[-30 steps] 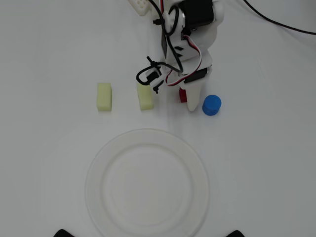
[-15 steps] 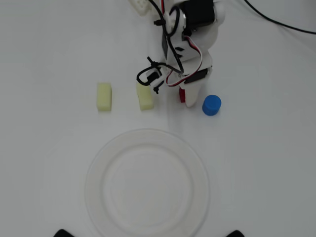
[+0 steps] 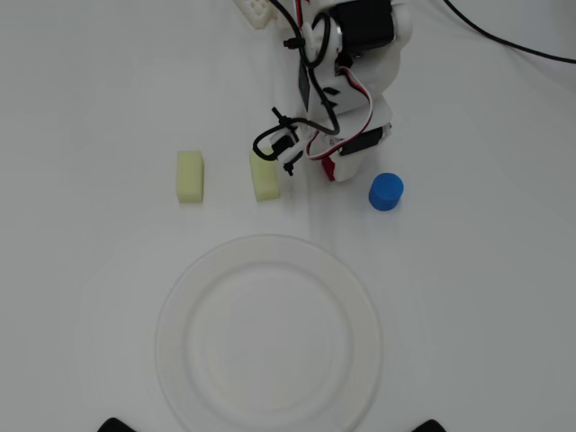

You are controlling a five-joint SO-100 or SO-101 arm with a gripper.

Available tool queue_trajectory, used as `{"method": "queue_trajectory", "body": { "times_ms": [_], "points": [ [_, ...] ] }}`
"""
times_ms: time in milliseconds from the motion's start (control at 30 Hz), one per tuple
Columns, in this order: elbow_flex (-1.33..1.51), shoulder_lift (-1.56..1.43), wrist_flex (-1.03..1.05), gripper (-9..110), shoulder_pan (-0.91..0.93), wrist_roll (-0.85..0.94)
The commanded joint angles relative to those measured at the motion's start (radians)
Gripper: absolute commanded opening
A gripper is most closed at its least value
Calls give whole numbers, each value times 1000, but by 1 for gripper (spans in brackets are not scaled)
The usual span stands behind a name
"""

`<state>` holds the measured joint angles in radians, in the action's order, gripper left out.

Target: Grasp a red block and put it in the dish.

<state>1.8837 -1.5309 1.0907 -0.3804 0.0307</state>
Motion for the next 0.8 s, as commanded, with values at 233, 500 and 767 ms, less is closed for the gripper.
{"method": "queue_trajectory", "body": {
  "times_ms": [233,500,767],
  "points": [
    [83,-451,-127,0,104,167],
    [195,-670,-471,0,215,364],
    [-80,-288,-543,0,275,351]
  ]
}}
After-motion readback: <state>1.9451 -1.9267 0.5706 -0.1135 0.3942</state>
